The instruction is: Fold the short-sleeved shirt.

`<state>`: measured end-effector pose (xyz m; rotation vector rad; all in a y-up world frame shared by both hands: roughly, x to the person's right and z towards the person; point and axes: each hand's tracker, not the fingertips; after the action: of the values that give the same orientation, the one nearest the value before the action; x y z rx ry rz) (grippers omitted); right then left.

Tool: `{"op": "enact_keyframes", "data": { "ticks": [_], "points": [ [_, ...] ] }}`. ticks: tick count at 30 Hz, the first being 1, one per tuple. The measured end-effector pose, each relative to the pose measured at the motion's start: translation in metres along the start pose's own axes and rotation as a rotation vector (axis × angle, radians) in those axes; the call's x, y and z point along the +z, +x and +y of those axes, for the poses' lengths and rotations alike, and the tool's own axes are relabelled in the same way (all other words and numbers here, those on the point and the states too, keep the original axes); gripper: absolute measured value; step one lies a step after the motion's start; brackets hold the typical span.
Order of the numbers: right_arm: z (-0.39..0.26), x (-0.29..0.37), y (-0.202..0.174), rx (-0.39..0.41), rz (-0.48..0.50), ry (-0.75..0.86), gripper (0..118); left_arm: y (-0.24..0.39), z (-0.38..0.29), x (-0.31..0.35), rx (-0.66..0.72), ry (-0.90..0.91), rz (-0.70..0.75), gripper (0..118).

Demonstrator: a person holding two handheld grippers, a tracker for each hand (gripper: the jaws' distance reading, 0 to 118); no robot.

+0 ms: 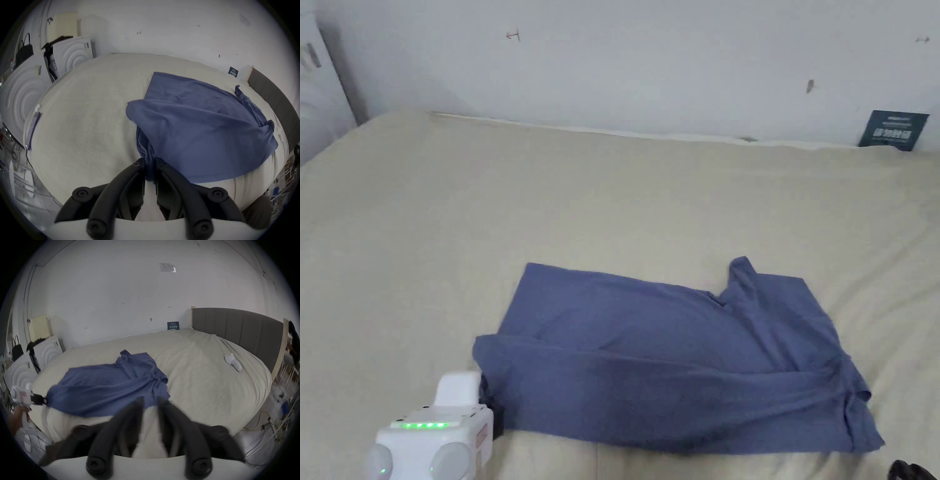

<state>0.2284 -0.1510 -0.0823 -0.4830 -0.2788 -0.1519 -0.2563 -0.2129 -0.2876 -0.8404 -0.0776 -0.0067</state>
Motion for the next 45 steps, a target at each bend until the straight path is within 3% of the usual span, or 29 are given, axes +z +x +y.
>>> {"op": "enact_keyframes", "data": {
  "ticks": [3, 4, 8, 13, 15, 19, 20, 21, 22, 23, 24, 29, 31, 35, 41, 45],
  "points": [
    [-0.004, -0.028, 0.010, 0.082, 0.001, -0.117, 107, 0.001, 0.000, 0.011, -0.050, 0.057, 0.031, 12],
    [-0.007, -0.039, 0.016, 0.090, -0.008, -0.159, 118, 0.001, 0.000, 0.015, -0.051, 0.066, 0.029, 12],
    [-0.009, -0.077, 0.029, 0.076, -0.054, -0.247, 118, -0.004, 0.002, 0.024, -0.036, 0.055, 0.001, 12],
    [-0.001, -0.118, 0.037, 0.062, -0.014, -0.257, 118, -0.002, 0.002, 0.022, -0.035, 0.049, 0.006, 12],
    [0.001, -0.136, 0.041, -0.006, 0.029, -0.296, 112, -0.003, 0.001, 0.016, -0.037, 0.040, 0.006, 12],
    [0.000, -0.164, 0.054, -0.102, 0.086, -0.355, 58, -0.008, -0.001, 0.018, -0.025, 0.030, -0.015, 12],
    [-0.004, -0.169, 0.056, -0.107, 0.120, -0.412, 55, -0.008, -0.003, 0.018, -0.027, 0.031, -0.016, 12],
    [-0.003, -0.167, 0.053, -0.063, 0.080, -0.380, 41, -0.007, -0.003, 0.017, -0.034, 0.025, -0.015, 12],
    [0.001, -0.161, 0.053, -0.047, 0.106, -0.356, 7, -0.006, -0.005, 0.016, -0.045, 0.018, -0.012, 12],
    [0.006, -0.158, 0.054, -0.058, 0.126, -0.356, 7, -0.005, -0.004, 0.014, -0.051, 0.014, -0.013, 12],
    [0.009, -0.152, 0.052, -0.030, 0.080, -0.327, 7, -0.005, -0.004, 0.014, -0.051, 0.011, -0.017, 12],
    [0.024, -0.124, 0.039, 0.056, 0.049, -0.265, 7, -0.006, 0.001, 0.032, 0.027, 0.047, -0.040, 12],
    [0.033, -0.107, 0.031, 0.056, 0.074, -0.215, 7, -0.011, 0.005, 0.040, 0.028, 0.061, -0.038, 12],
    [0.046, -0.076, 0.012, 0.163, 0.050, -0.149, 7, -0.026, 0.009, 0.067, 0.050, 0.089, -0.059, 12],
    [0.005, -0.051, 0.019, 0.182, 0.037, -0.188, 7, -0.041, -0.030, 0.085, 0.080, 0.056, -0.095, 12],
    [-0.030, -0.055, 0.034, 0.131, 0.027, -0.259, 7, -0.035, -0.061, 0.069, 0.079, -0.002, -0.107, 12]
  ]
}}
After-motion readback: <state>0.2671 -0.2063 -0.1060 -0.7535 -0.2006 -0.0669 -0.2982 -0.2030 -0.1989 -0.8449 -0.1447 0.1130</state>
